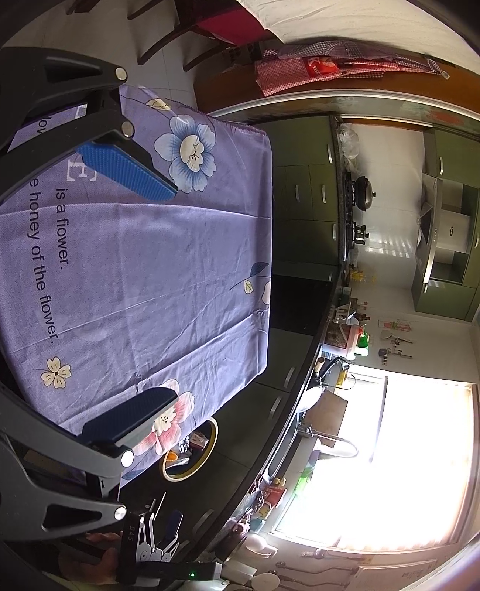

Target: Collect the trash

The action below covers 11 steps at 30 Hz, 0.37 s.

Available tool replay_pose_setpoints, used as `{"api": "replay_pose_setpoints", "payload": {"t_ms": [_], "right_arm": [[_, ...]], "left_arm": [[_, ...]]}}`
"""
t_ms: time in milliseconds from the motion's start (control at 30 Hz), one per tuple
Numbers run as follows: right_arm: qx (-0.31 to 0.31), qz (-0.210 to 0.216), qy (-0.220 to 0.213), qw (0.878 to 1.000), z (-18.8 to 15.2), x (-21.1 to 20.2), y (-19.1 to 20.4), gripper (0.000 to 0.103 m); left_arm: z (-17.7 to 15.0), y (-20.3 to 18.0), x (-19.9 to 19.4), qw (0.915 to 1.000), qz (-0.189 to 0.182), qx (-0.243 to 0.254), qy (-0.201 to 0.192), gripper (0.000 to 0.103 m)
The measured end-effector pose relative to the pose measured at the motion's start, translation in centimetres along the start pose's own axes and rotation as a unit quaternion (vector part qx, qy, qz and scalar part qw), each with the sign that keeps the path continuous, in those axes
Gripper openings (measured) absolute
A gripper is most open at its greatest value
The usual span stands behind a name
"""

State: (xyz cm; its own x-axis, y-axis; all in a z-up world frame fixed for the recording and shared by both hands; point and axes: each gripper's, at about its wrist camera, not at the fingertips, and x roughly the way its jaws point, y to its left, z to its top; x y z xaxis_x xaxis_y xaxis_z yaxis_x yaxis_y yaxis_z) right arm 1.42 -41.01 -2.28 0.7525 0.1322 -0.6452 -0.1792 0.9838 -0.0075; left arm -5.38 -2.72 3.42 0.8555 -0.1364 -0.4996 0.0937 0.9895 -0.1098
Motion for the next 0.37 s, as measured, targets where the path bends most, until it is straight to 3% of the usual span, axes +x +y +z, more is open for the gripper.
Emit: {"api": "replay_pose_setpoints", "payload": {"t_ms": [167,367], "right_arm": [[0.001,0.003,0.002,1.000,0.1,0.7,-0.1,0.098],[-0.013,0.025,0.017,0.999,2.2,4.0,0.5,0.098]], "left_arm": [[0.5,0.1,1.1,0.9996,0.015,0.017,0.016,0.096],[2.1,2.6,7.3,0.9970,0.053,0.029,0.050,0.096]]}}
